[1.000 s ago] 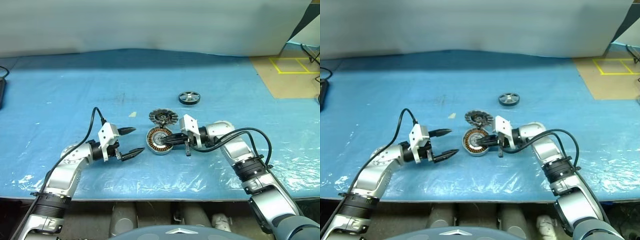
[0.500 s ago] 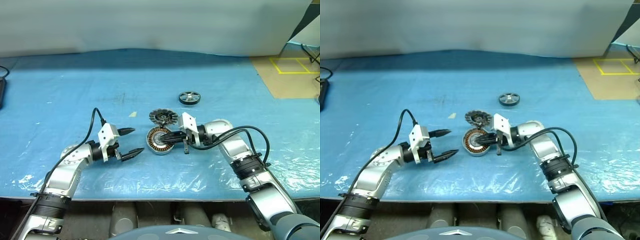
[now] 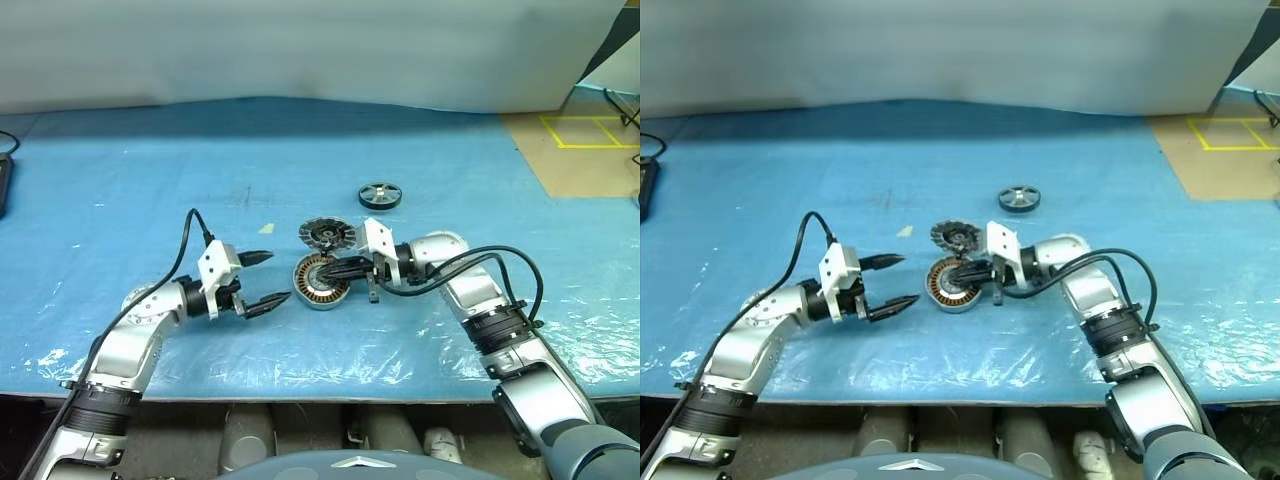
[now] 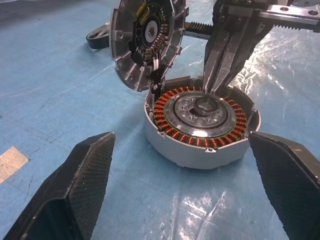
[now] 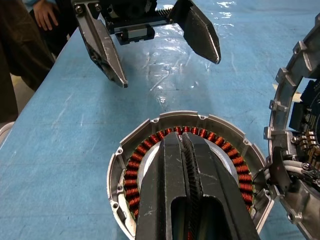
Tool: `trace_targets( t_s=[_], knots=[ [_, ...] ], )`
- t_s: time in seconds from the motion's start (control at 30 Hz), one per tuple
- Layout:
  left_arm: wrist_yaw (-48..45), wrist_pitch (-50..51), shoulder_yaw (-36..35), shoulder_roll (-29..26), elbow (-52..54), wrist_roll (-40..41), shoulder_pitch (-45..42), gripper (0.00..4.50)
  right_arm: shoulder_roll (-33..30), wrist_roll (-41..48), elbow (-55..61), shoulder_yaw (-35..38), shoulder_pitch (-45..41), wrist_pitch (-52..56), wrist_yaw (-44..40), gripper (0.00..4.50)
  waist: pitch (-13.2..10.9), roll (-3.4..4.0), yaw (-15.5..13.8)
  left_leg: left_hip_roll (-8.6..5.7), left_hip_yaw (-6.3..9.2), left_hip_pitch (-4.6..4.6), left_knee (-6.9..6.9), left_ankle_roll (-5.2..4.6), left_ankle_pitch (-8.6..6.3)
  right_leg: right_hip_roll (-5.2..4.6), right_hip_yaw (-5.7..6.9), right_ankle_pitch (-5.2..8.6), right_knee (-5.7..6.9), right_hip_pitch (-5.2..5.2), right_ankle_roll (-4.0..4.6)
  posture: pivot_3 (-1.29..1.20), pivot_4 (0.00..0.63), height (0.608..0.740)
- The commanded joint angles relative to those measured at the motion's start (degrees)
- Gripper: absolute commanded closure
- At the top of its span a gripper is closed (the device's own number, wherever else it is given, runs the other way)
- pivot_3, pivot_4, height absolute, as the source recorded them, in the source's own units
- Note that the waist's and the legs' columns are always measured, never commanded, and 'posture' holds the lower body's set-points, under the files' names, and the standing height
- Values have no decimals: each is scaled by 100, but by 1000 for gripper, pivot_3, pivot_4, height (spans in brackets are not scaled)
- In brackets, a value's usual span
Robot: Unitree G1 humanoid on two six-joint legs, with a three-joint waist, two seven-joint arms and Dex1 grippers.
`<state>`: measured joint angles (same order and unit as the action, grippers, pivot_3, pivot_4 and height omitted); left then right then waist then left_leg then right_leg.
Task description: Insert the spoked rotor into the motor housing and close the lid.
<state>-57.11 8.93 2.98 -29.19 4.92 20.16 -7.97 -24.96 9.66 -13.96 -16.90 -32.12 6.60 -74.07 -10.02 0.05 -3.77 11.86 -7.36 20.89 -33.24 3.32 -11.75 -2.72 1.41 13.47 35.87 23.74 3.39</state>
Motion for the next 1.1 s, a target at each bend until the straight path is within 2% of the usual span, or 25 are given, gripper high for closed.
trace_targets(
  t_s=[0.03, 0.5, 0.8, 1.1],
  knots=[
    [36, 103, -39, -38, 246, 101, -81, 0, -100, 6, 72, 40, 45, -111, -41, 4466, 0, 0, 0, -1, 0, 0, 0, 0, 0, 0, 0, 0, 0, 0, 0, 0, 150, 740],
    [69, 314, -99, -98, 413, 133, -101, 0, -253, -39, 169, -37, 199, -101, -158, 4466, 0, 0, 4, -1, 0, 2, -1, 0, 0, 0, 0, 0, 0, 0, 0, 0, 150, 740],
    [13, 211, -112, -114, 207, 97, -156, 0, -80, -171, -234, -129, 121, -305, -71, 4466, 0, 0, 6, 0, 0, 3, -2, -1, 0, 0, 0, 0, 1, -1, 0, 0, 150, 740],
    [154, 393, -66, -113, 536, 125, -91, 0, 87, -172, -393, -107, -41, -374, 20, 4466, 0, 0, 22, 1, 0, -24, -2, -2, -2, 0, 0, 0, -1, -39, 0, 0, 150, 740]
  ],
)
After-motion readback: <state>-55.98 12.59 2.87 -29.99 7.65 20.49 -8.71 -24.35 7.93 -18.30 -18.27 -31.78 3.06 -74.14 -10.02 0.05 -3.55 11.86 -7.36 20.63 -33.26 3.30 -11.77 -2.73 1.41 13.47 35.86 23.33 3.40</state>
